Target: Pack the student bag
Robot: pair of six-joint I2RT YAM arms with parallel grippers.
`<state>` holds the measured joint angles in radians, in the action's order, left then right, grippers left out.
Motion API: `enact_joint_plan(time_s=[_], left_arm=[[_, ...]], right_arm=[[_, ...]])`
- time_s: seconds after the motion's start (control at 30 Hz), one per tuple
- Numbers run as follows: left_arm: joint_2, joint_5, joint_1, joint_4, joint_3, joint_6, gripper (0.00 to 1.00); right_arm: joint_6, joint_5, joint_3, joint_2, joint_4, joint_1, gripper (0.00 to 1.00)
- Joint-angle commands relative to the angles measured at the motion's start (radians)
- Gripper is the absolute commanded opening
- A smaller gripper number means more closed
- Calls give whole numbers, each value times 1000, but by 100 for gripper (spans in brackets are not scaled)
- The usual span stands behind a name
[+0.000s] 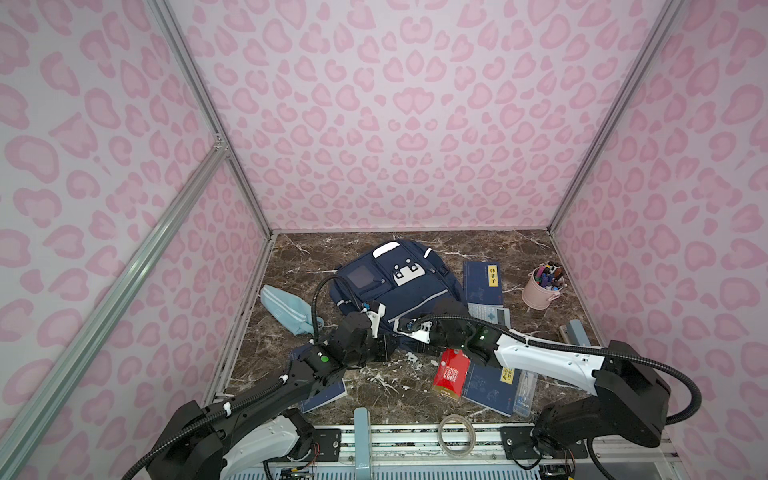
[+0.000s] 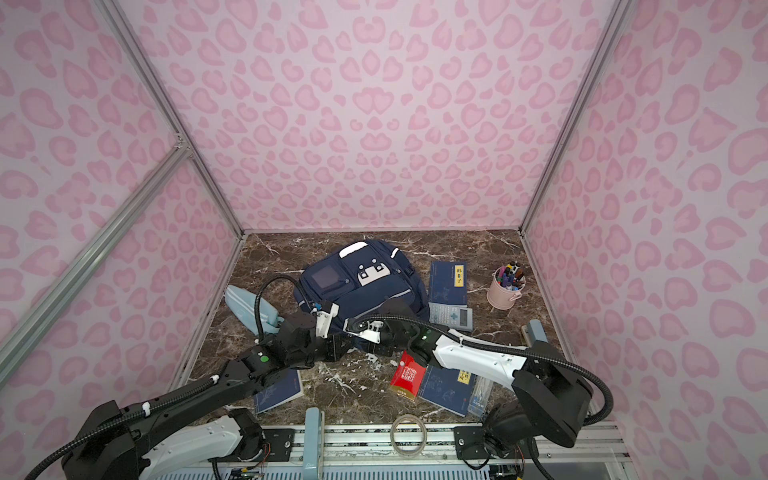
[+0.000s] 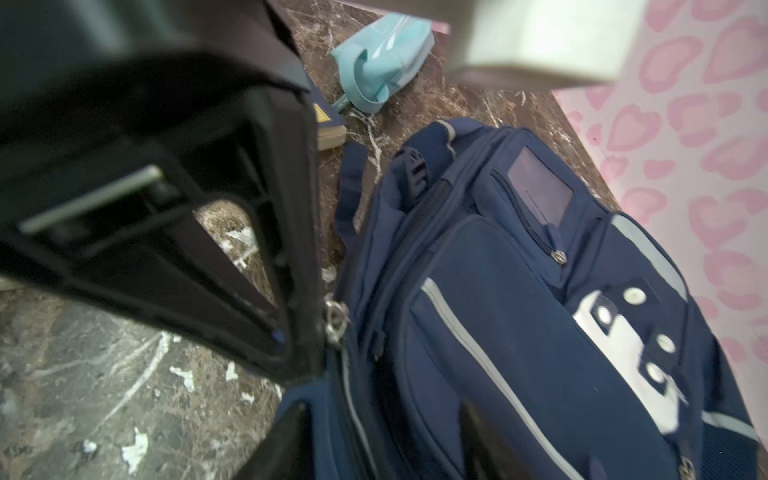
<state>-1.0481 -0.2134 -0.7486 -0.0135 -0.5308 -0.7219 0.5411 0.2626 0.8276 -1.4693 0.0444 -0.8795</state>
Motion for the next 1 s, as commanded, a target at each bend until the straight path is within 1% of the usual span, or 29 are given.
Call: enact_joint_plan(time_s=[0.0, 0.03, 0.07, 0.17, 0.27, 0.3, 0.4, 0.5, 0.53, 0.6, 0.67, 0.73, 0.83, 0.87, 0.9, 0.93, 0.97], left_arm=[[29, 10, 0, 45, 1, 9, 4], [34, 29, 3, 29, -1, 18, 4], [31, 47, 9, 14, 0, 30, 4], [7, 34, 70, 14, 16, 46, 4], [-14, 103, 144, -26, 14, 86, 4], [-23, 118, 180, -34, 14, 100, 4], [-45, 104, 293, -26, 5, 131, 4], [-68, 184, 355, -63, -37, 171, 4], [-75, 226, 366, -79, -51, 179, 4], [-92, 259, 383, -85, -72, 192, 4], [-111, 251, 393, -79, -87, 197, 4], [-134, 215, 394, -57, -96, 198, 4], [-166, 169, 394, -26, -99, 187, 4], [-170, 158, 394, -14, -96, 182, 4], [-173, 144, 394, -3, -93, 176, 4], [-174, 132, 394, 6, -92, 168, 3], [-170, 127, 394, 8, -91, 165, 3]], right_arm=[[35, -30, 5, -15, -53, 1, 15], [49, -22, -4, -5, -59, 2, 5], [62, -18, -15, 8, -58, 2, 0], [82, -6, -40, 45, -56, 11, 0], [109, 29, -46, 63, -77, 29, 0], [123, 35, -45, 63, -89, 33, 0], [144, 46, -39, 63, -114, 44, 0], [140, 82, -26, 71, -148, 76, 0], [144, 83, -24, 78, -160, 83, 0], [155, 72, -32, 93, -167, 97, 0], [161, 72, -35, 100, -164, 110, 0], [160, 83, -30, 88, -148, 114, 0], [134, 62, 0, 39, -113, 80, 0], [121, 48, 7, 21, -95, 66, 4], [113, 35, 15, -1, -73, 52, 11], [112, 26, 22, -23, -54, 42, 14], [110, 8, 27, -45, -35, 37, 14]])
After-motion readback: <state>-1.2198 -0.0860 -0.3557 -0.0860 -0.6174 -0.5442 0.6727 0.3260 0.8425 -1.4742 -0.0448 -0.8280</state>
